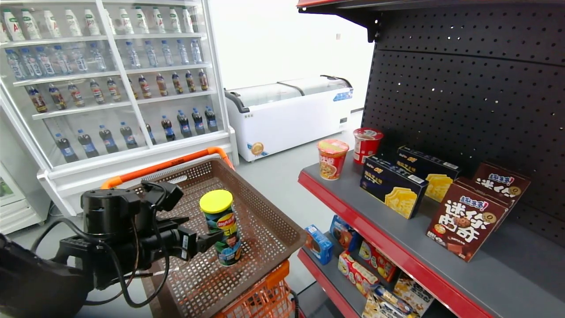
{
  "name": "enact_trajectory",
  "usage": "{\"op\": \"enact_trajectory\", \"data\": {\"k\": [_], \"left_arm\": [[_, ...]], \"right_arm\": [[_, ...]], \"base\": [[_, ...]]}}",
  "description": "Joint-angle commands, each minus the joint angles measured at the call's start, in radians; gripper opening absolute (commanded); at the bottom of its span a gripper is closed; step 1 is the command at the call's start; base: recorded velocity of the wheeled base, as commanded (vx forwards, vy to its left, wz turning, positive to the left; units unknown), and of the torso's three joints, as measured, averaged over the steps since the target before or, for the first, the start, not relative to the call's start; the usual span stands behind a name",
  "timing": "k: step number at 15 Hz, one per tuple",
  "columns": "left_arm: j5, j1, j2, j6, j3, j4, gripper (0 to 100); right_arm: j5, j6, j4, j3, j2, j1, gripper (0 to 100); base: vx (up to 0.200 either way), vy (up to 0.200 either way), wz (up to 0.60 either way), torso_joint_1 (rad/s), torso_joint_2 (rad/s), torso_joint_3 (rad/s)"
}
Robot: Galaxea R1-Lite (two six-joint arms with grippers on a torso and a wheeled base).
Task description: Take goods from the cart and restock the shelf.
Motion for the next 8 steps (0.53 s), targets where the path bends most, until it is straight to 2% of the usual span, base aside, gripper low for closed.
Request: {"op": "enact_trajectory", "data": {"k": [1, 4, 6, 8], "left_arm": [[-0.011, 0.003, 0.123, 0.006, -0.059, -0.012, 100], [-0.014, 0.005, 0.185, 0.007, -0.109, -0.012, 100], [-0.020, -0.001, 0.232, 0.007, -0.143, -0.055, 100], [-0.049, -0.003, 0.252, 0.024, -0.161, -0.066, 100]], "right_arm": [[0.000, 0.000, 0.000, 0.000, 0.000, 0.000, 100], [0.000, 0.000, 0.000, 0.000, 0.000, 0.000, 100], [0.000, 0.000, 0.000, 0.001, 0.000, 0.000, 100], [0.000, 0.000, 0.000, 0.000, 0.000, -0.002, 100]], "base": [[0.000, 0.000, 0.00, 0.000, 0.00, 0.000], [0.000, 0.000, 0.00, 0.000, 0.00, 0.000], [0.000, 0.000, 0.00, 0.000, 0.00, 0.000], [0.000, 0.000, 0.00, 0.000, 0.00, 0.000]]}}
